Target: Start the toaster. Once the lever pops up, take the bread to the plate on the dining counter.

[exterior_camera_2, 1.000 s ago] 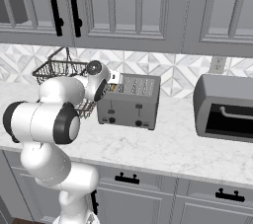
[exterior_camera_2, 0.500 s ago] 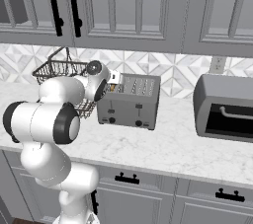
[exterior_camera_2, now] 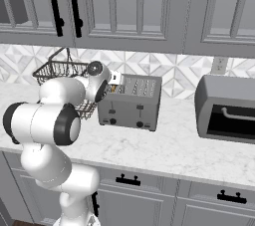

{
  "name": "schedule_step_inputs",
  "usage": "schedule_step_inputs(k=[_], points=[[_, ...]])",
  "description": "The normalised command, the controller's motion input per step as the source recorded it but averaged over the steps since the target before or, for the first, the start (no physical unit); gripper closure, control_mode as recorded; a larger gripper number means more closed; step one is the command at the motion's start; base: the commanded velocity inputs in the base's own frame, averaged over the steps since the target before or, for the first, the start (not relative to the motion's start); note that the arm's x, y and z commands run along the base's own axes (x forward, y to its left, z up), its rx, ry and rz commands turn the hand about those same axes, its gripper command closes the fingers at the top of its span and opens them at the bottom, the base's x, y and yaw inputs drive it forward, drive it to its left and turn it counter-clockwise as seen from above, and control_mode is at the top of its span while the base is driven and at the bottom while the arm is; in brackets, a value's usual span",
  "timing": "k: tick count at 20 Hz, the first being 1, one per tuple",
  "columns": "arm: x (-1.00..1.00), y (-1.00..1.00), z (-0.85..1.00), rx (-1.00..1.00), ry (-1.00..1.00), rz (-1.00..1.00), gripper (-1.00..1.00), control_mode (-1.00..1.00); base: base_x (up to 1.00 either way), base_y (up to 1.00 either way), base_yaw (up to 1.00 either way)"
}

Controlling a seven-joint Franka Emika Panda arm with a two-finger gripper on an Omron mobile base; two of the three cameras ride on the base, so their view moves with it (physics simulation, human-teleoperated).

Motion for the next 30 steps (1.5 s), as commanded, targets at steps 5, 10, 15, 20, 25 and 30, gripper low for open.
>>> schedule_step_inputs(k=[5,10,15,20,25,30], points=[[0.0,0.0,0.0,0.0,0.0,0.0,-1.0,-1.0,0.0,0.0,0.0],[0.0,0.0,0.0,0.0,0.0,0.0,-1.0,-1.0,0.0,0.0,0.0],[0.0,0.0,0.0,0.0,0.0,0.0,-1.0,-1.0,0.0,0.0,0.0],[0.0,0.0,0.0,0.0,0.0,0.0,-1.0,-1.0,0.0,0.0,0.0],[0.0,0.0,0.0,0.0,0.0,0.0,-1.0,-1.0,0.0,0.0,0.0],[0.0,0.0,0.0,0.0,0.0,0.0,-1.0,-1.0,0.0,0.0,0.0]])
